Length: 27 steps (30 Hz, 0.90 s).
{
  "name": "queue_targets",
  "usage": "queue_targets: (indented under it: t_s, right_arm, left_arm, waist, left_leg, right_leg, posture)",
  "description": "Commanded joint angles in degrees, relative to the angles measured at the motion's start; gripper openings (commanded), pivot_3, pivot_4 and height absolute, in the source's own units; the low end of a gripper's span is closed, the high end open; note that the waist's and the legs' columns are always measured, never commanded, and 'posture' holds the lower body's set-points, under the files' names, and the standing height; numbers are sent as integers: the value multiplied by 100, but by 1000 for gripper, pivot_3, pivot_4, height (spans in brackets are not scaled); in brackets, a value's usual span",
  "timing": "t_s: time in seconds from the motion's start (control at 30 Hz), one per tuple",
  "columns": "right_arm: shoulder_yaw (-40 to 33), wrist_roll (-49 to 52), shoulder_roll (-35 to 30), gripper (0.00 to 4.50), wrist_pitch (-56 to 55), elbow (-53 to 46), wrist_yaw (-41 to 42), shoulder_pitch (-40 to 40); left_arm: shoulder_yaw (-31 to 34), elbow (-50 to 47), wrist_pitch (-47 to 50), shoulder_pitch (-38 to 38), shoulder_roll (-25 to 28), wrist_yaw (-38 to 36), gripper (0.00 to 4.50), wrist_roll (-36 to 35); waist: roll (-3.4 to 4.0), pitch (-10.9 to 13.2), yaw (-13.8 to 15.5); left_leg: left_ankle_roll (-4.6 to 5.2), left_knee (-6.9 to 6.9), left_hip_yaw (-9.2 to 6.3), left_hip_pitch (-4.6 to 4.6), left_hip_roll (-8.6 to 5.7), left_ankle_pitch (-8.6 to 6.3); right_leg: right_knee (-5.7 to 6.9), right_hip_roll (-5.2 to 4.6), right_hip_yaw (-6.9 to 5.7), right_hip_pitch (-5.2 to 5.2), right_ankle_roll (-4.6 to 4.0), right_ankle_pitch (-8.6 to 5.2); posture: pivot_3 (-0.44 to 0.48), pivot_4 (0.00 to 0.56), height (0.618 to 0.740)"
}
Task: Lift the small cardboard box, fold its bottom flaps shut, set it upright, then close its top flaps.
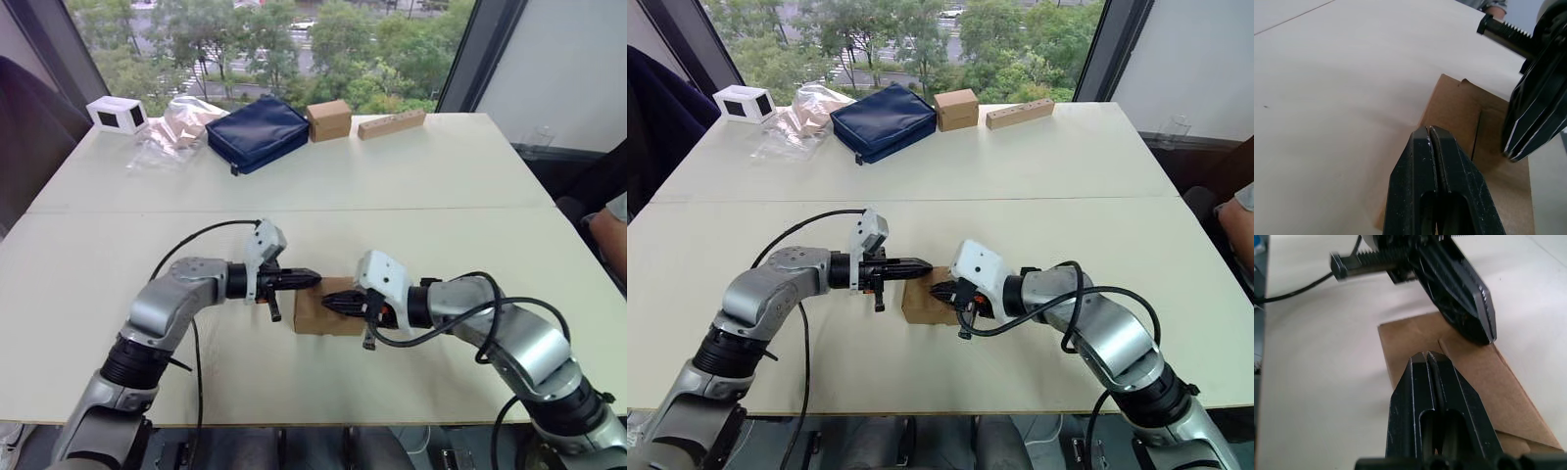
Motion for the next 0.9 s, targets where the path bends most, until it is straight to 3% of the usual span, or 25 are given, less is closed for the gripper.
queue_targets:
  t_s: [0.03,0.13,0.27,0.9]
  right_arm:
    - [-442,296,5,0,58,-197,-33,26]
    - [-920,502,82,0,36,-97,-167,21]
    - [-959,411,29,0,-127,34,-255,41]
    - [-219,-123,-283,0,-500,211,-196,176]
  left_arm:
    - [32,88,-49,98,-34,25,21,40]
    - [357,-50,187,111,-107,112,21,-311]
    - [669,-543,630,160,-80,212,21,-782]
    - [111,-1126,460,471,132,493,21,-357]
  waist:
    - [0,0,3]
    - [0,0,4]
    - [0,0,-13]
    - [0,0,-1]
  left_leg:
    - [0,0,0,0,0,0]
    - [0,0,0,0,-1,0]
    - [1,0,-1,0,2,0]
    - [0,-1,1,-1,2,0]
  right_leg:
    - [0,0,0,0,0,0]
    - [0,0,0,0,0,0]
    - [0,2,0,-2,0,0]
    - [-1,0,1,-1,0,0]
  posture:
    - [0,150,740]
    - [0,150,740]
    - [0,150,740]
    - [0,150,740]
